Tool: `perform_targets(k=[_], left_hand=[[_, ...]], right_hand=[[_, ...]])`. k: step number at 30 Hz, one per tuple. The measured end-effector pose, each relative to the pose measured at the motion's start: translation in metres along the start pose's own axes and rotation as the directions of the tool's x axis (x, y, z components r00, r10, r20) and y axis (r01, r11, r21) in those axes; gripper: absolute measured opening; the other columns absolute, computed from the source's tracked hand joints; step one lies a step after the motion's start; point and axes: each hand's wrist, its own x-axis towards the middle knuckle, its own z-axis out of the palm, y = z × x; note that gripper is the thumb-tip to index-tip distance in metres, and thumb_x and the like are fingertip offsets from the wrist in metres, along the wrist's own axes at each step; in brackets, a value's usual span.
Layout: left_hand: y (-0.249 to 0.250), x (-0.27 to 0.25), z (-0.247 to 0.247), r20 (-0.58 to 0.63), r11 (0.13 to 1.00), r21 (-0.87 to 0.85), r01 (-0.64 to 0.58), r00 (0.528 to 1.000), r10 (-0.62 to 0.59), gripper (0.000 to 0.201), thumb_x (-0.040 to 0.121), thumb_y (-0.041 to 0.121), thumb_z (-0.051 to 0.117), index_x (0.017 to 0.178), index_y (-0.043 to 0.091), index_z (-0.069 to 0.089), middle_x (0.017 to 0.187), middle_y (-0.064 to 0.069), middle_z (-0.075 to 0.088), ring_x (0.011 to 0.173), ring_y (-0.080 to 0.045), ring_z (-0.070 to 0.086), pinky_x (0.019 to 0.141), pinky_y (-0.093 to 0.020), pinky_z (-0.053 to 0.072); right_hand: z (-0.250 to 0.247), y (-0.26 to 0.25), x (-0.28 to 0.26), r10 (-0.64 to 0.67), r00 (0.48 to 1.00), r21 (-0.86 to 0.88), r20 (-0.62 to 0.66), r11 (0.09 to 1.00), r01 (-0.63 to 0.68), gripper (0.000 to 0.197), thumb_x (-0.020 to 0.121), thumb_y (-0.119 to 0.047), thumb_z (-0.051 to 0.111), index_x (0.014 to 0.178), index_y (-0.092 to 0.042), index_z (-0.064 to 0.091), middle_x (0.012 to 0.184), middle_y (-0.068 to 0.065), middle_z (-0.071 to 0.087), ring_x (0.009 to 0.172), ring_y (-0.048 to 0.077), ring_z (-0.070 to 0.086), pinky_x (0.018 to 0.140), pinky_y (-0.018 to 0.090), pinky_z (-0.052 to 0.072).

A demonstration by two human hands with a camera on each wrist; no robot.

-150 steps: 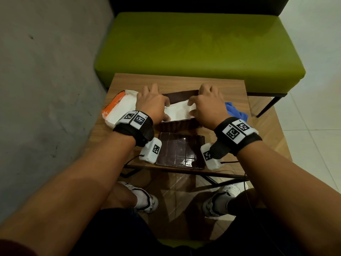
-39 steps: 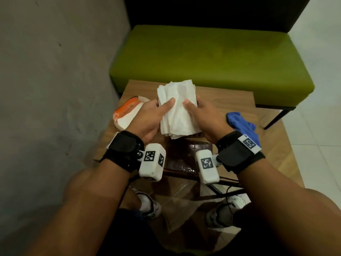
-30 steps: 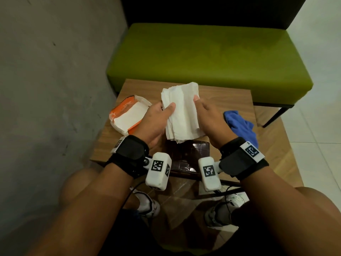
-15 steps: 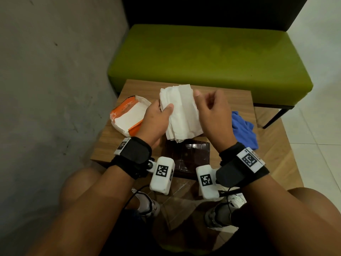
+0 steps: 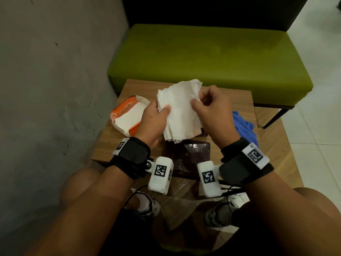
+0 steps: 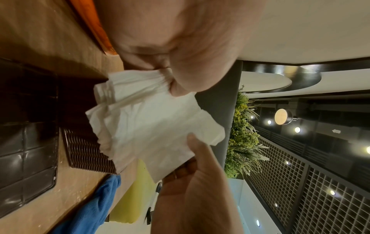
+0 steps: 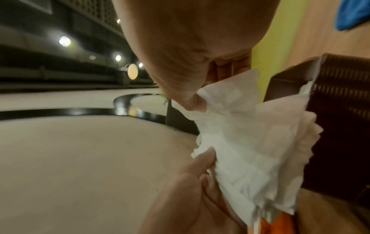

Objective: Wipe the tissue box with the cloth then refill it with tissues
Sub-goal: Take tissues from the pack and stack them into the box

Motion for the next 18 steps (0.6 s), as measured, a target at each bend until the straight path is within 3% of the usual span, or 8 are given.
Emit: perform_targets(k=[5,8,9,11,13,14,16,18], left_hand=[[-0.001,-0.002,0.002,-0.022,1.000,0.013,0.008,1.000,-0.008,0.031,0.111,0.016,0.056,0.142,0.017,0.062,0.125,-0.006,0.077,0.111,-0.023,0.077,0.095,-0.046,0.065],[0.000,-0.004,0.001,-0.020,1.000,0.018,0.018,1.000,-0.017,0.031,0.112,0.016,0.055,0.142,0.017,0.063,0.124,-0.006,0.077,0.110,-0.022,0.077,0.091,-0.042,0.066],[0.000,-0.004,0.001,-0.019,1.000,0.011,0.019,1.000,-0.019,0.031,0.112,0.015,0.055,0.142,0.016,0.063,0.124,-0.007,0.077,0.110,-0.023,0.077,0.093,-0.043,0.066],[0.000,-0.003,0.002,-0.016,1.000,-0.006,0.023,1.000,-0.023,0.030,0.112,0.015,0.055,0.141,0.014,0.063,0.126,-0.008,0.077,0.113,-0.024,0.076,0.097,-0.046,0.064],[0.000,-0.004,0.002,-0.010,1.000,-0.008,0.025,1.000,-0.025,0.028,0.112,0.015,0.055,0.139,0.014,0.062,0.128,-0.008,0.075,0.116,-0.025,0.074,0.101,-0.047,0.062],[0.000,-0.003,0.002,-0.008,1.000,-0.009,0.024,1.000,-0.025,0.025,0.112,0.015,0.055,0.136,0.015,0.062,0.128,-0.007,0.075,0.117,-0.024,0.074,0.102,-0.047,0.062],[-0.001,-0.003,0.003,-0.001,1.000,-0.020,0.021,1.000,-0.021,0.021,0.112,0.015,0.056,0.131,0.019,0.062,0.126,-0.003,0.074,0.116,-0.021,0.073,0.102,-0.044,0.061],[-0.001,-0.004,0.004,0.002,1.000,-0.024,0.016,1.000,-0.016,0.019,0.112,0.015,0.056,0.129,0.021,0.062,0.123,-0.001,0.075,0.115,-0.020,0.074,0.100,-0.042,0.062]], right_hand=[[0.014,-0.007,-0.014,-0.248,0.965,-0.195,0.089,0.945,0.261,0.021,0.092,-0.033,0.075,0.107,-0.021,0.067,0.093,-0.010,0.059,0.084,0.008,0.055,0.075,0.028,0.047],[0.014,-0.006,-0.023,-0.270,0.949,-0.280,0.161,0.910,0.307,0.031,0.099,-0.043,0.070,0.123,-0.023,0.068,0.107,-0.011,0.059,0.088,0.002,0.055,0.073,0.012,0.041],[0.014,-0.007,-0.024,-0.274,0.950,-0.270,0.149,0.913,0.306,0.028,0.100,-0.042,0.069,0.122,-0.023,0.070,0.106,-0.011,0.061,0.086,0.002,0.057,0.073,0.012,0.042],[0.013,-0.006,-0.022,-0.246,0.964,-0.192,0.102,0.946,0.262,0.017,0.101,-0.034,0.067,0.112,-0.023,0.073,0.098,-0.009,0.068,0.082,0.007,0.063,0.075,0.027,0.052],[0.012,-0.005,-0.018,-0.135,0.989,-0.078,0.056,0.987,0.139,0.006,0.100,-0.027,0.065,0.101,-0.026,0.070,0.090,-0.005,0.070,0.081,0.018,0.068,0.074,0.047,0.060],[0.010,-0.004,-0.015,-0.073,0.997,-0.031,0.031,0.997,0.073,0.008,0.100,-0.025,0.064,0.096,-0.030,0.068,0.087,-0.004,0.070,0.079,0.023,0.070,0.072,0.052,0.060],[0.007,-0.004,-0.009,0.005,1.000,-0.033,0.000,0.999,-0.005,0.015,0.099,-0.022,0.065,0.088,-0.033,0.063,0.082,0.000,0.069,0.076,0.028,0.070,0.070,0.054,0.060],[0.007,-0.004,-0.004,0.040,0.998,-0.118,0.056,0.993,-0.033,0.009,0.098,-0.022,0.068,0.090,-0.026,0.065,0.078,0.000,0.065,0.073,0.021,0.064,0.074,0.051,0.058]])
